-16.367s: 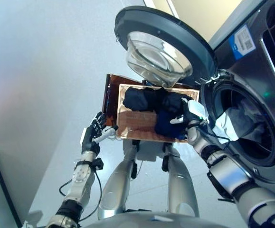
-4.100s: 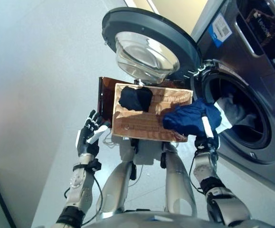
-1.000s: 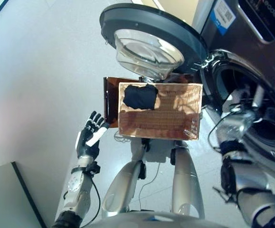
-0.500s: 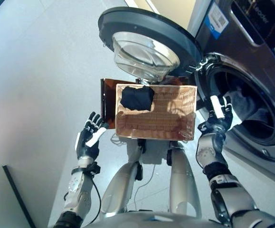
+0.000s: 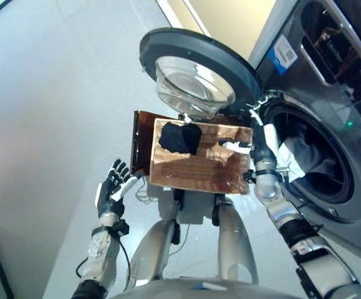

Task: Pick up the clothes and place them into the washing machine

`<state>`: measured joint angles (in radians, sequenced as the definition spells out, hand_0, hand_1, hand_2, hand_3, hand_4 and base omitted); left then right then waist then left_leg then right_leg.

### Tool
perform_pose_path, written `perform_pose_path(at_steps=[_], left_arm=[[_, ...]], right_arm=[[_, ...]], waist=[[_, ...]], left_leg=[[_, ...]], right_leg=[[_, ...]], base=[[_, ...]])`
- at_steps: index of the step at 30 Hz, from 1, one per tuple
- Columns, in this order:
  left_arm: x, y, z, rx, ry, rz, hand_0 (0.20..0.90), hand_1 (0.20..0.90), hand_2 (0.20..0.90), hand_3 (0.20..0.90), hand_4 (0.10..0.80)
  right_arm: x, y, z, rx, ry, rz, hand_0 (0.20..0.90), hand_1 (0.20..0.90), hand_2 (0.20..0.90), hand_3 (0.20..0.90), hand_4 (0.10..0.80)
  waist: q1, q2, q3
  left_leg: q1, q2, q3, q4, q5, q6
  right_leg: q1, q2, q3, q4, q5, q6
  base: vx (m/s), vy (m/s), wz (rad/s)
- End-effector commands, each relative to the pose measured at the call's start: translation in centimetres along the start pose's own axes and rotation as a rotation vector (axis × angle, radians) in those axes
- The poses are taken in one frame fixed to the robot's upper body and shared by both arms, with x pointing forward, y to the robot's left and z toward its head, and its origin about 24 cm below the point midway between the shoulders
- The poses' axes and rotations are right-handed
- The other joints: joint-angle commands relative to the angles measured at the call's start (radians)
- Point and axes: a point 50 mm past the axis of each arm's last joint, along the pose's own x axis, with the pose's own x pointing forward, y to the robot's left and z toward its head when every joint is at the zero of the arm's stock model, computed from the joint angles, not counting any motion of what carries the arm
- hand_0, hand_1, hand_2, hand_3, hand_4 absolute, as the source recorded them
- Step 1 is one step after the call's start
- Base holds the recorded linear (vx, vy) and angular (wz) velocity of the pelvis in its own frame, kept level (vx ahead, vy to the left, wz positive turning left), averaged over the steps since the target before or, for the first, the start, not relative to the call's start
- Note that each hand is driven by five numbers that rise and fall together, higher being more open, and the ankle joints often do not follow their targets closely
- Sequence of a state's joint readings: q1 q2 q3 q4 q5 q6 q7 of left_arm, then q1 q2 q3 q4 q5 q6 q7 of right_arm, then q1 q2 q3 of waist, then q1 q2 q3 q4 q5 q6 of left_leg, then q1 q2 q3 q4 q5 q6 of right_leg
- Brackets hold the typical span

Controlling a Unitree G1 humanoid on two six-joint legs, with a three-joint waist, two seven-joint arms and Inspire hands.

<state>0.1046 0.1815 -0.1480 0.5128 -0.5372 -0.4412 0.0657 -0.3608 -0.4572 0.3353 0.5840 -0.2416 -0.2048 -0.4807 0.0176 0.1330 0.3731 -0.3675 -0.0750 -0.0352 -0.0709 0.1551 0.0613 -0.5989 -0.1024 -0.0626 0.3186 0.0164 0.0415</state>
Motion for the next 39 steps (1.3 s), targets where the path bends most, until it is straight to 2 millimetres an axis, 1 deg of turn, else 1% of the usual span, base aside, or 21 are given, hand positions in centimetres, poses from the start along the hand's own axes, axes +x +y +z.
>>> perform_pose_path(at_steps=[1,4,6,8,9,10,11,12,13,14,16,17,18,19,20,22,25,26,28,32,39], left_arm=[[0.4,1.0,1.7,0.070,-0.110,0.026,0.900,0.900,0.900,0.900,0.800],[0.5,0.9,1.8,0.077,-0.114,0.027,0.900,0.900,0.900,0.900,0.800],[0.6,0.9,1.8,0.090,-0.111,0.027,0.900,0.900,0.900,0.900,0.800],[1.0,0.8,2.7,0.253,-0.148,0.007,0.900,0.900,0.900,0.900,0.800],[1.0,0.8,2.7,0.253,-0.148,0.007,0.900,0.900,0.900,0.900,0.800],[1.7,0.6,3.6,0.509,-0.203,-0.011,0.900,0.900,0.900,0.900,0.800],[1.7,0.6,3.6,0.510,-0.204,-0.011,0.900,0.900,0.900,0.900,0.800],[2.6,0.5,4.2,0.742,-0.242,-0.024,0.900,0.900,0.900,0.900,0.800],[3.2,0.3,4.7,0.900,-0.293,-0.033,0.900,0.900,0.900,0.900,0.800],[3.2,0.2,4.7,0.901,-0.295,-0.032,0.900,0.900,0.900,0.900,0.800],[4.1,-0.1,5.4,1.113,-0.364,-0.044,0.900,0.900,0.900,0.900,0.800],[4.4,-0.2,5.5,1.169,-0.379,-0.045,0.900,0.900,0.900,0.900,0.800],[5.1,-0.5,6.1,1.276,-0.432,-0.042,0.900,0.900,0.900,0.900,0.800],[5.1,-0.5,6.1,1.276,-0.433,-0.043,0.900,0.900,0.900,0.900,0.800],[5.5,-1.1,6.4,1.350,-0.470,-0.055,0.900,0.900,0.900,0.900,0.800],[5.9,-1.8,6.9,1.418,-0.520,-0.078,0.900,0.900,0.900,0.900,0.800],[6.1,-2.7,7.3,1.478,-0.576,-0.118,0.900,0.900,0.900,0.900,0.800],[6.1,-2.8,7.3,1.479,-0.576,-0.119,0.900,0.900,0.900,0.900,0.800],[6.2,-3.3,7.1,1.529,-0.594,-0.157,0.900,0.900,0.900,0.900,0.800],[6.0,-3.8,6.7,1.569,-0.614,-0.200,0.900,0.900,0.900,0.900,0.800],[6.2,-4.5,6.0,1.593,-0.603,-0.231,0.900,0.900,0.900,0.900,0.800]], right_arm=[[-0.1,0.9,1.4,-0.071,-0.106,0.024,0.900,0.900,0.900,0.900,0.800],[-0.2,1.9,1.9,-0.085,-0.125,0.055,0.900,0.900,0.900,0.900,0.800],[-0.3,2.5,1.8,-0.125,-0.132,0.086,0.900,0.900,0.900,0.900,0.800],[-0.4,2.4,1.8,-0.116,-0.128,0.076,0.900,0.900,0.900,0.900,0.800],[-0.4,2.4,1.8,-0.116,-0.128,0.076,0.900,0.900,0.900,0.900,0.800],[-0.5,2.4,1.9,-0.082,-0.123,0.057,0.900,0.900,0.900,0.900,0.800],[-0.4,2.3,1.9,-0.082,-0.123,0.057,0.900,0.900,0.900,0.900,0.800],[-0.8,2.4,1.5,-0.055,-0.104,0.040,0.900,0.900,0.900,0.900,0.800],[-1.0,2.5,1.2,-0.043,-0.091,0.029,0.900,0.900,0.900,0.900,0.800],[-1.0,2.4,1.2,-0.043,-0.091,0.028,0.900,0.900,0.900,0.900,0.800],[-1.5,2.5,0.7,-0.026,-0.072,0.017,0.900,0.900,0.900,0.900,0.800],[-1.9,2.5,0.4,-0.014,-0.057,0.013,0.900,0.900,0.900,0.900,0.800],[-2.6,2.5,-0.5,-0.009,-0.022,0.011,0.900,0.900,0.900,0.900,0.800],[-2.6,2.4,-0.6,-0.009,-0.021,0.011,0.900,0.900,0.900,0.900,0.800],[-3.4,2.5,-1.7,-0.022,0.019,0.023,0.900,0.900,0.900,0.900,0.800],[-4.4,2.4,-3.0,-0.025,0.076,0.026,0.900,0.900,0.900,0.900,0.800],[-5.5,1.7,-4.6,-0.019,0.151,0.006,0.900,0.900,0.900,0.900,0.800],[-5.5,1.7,-4.7,-0.019,0.152,0.006,0.900,0.900,0.900,0.900,0.800],[-6.4,0.6,-6.0,0.001,0.216,-0.035,0.900,0.900,0.900,0.900,0.800],[-7.1,-0.1,-6.8,0.015,0.255,-0.068,0.900,0.900,0.900,0.900,0.800],[-7.4,-0.3,-7.1,0.015,0.274,-0.074,0.900,0.900,0.900,0.900,0.800]], waist=[[0.029,0.001,-0.079],[0.031,-0.006,-0.085],[0.032,-0.008,-0.087],[0.027,-0.011,-0.086],[0.027,-0.011,-0.086],[0.023,-0.014,-0.084],[0.025,-0.014,-0.087],[0.017,-0.018,-0.083],[0.013,-0.021,-0.084],[0.014,-0.022,-0.087],[0.006,-0.027,-0.087],[0.001,-0.030,-0.088],[-0.011,-0.034,-0.092],[-0.008,-0.035,-0.094],[-0.021,-0.039,-0.097],[-0.030,-0.043,-0.099],[-0.044,-0.048,-0.103],[-0.043,-0.049,-0.103],[-0.055,-0.053,-0.100],[-0.062,-0.055,-0.100],[-0.074,-0.055,-0.103]], left_leg=[[0.003,-0.015,-0.024,-0.016,-0.063,-0.061],[0.008,-0.014,-0.025,-0.016,-0.064,-0.061],[0.013,-0.013,-0.026,-0.016,-0.066,-0.061],[0.020,-0.011,-0.024,-0.016,-0.067,-0.063],[0.020,-0.011,-0.024,-0.016,-0.067,-0.063],[0.020,-0.010,-0.025,-0.016,-0.067,-0.063],[0.015,-0.010,-0.024,-0.016,-0.065,-0.063],[0.019,-0.009,-0.020,-0.016,-0.067,-0.065],[0.017,-0.008,-0.019,-0.016,-0.068,-0.066],[0.012,-0.008,-0.018,-0.016,-0.066,-0.066],[0.012,-0.007,-0.014,-0.016,-0.068,-0.067],[0.012,-0.006,-0.011,-0.016,-0.070,-0.066],[0.009,-0.003,-0.006,-0.016,-0.072,-0.066],[0.007,-0.003,-0.005,-0.016,-0.072,-0.066],[0.004,-0.002,-0.001,-0.016,-0.075,-0.067],[0.007,0.000,0.002,-0.016,-0.081,-0.066],[-0.002,0.000,0.009,-0.016,-0.082,-0.066],[-0.002,0.000,0.010,-0.016,-0.082,-0.066],[-0.003,0.002,0.016,-0.016,-0.084,-0.065],[-0.003,0.003,0.021,-0.016,-0.087,-0.064],[-0.007,0.004,0.026,-0.016,-0.088,-0.064]], right_leg=[[0.014,0.038,-0.026,-0.093,0.025,0.014],[0.033,0.042,-0.025,-0.116,0.029,0.014],[0.047,0.042,-0.027,-0.131,0.031,0.015],[0.056,0.042,-0.025,-0.138,0.029,0.017],[0.056,0.042,-0.025,-0.138,0.029,0.017],[0.051,0.042,-0.025,-0.131,0.028,0.017],[0.048,0.042,-0.024,-0.134,0.032,0.017],[0.049,0.043,-0.023,-0.129,0.027,0.016],[0.048,0.043,-0.022,-0.130,0.026,0.015],[0.044,0.044,-0.021,-0.133,0.030,0.015],[0.041,0.046,-0.015,-0.132,0.030,0.014],[0.036,0.047,-0.013,-0.129,0.031,0.014],[0.030,0.049,-0.009,-0.128,0.031,0.013],[0.028,0.049,-0.008,-0.128,0.031,0.013],[0.023,0.051,-0.004,-0.130,0.032,0.013],[0.023,0.054,0.003,-0.127,0.028,0.012],[0.015,0.057,0.009,-0.131,0.035,0.011],[0.014,0.058,0.010,-0.131,0.035,0.011],[0.012,0.061,0.015,-0.132,0.036,0.011],[0.011,0.064,0.019,-0.133,0.035,0.011],[-0.002,0.066,0.027,-0.128,0.037,0.010]], base=[[0.016,-0.003,0.03],[0.006,-0.002,0.01],[0.000,0.000,0.00],[0.000,0.000,0.00],[0.000,0.000,0.00],[0.000,0.000,0.00],[-0.004,-0.001,-0.07],[-0.002,0.001,-0.08],[-0.004,0.001,-0.08],[-0.002,0.001,-0.07],[0.003,0.004,-0.09],[0.010,0.013,-0.18],[0.008,0.011,-0.16],[0.009,0.018,-0.20],[0.012,0.017,-0.17],[0.019,0.012,-0.19],[0.014,0.003,-0.12],[0.007,-0.001,-0.10],[0.009,-0.002,-0.11],[0.015,-0.004,-0.08],[0.005,-0.005,-0.04]])
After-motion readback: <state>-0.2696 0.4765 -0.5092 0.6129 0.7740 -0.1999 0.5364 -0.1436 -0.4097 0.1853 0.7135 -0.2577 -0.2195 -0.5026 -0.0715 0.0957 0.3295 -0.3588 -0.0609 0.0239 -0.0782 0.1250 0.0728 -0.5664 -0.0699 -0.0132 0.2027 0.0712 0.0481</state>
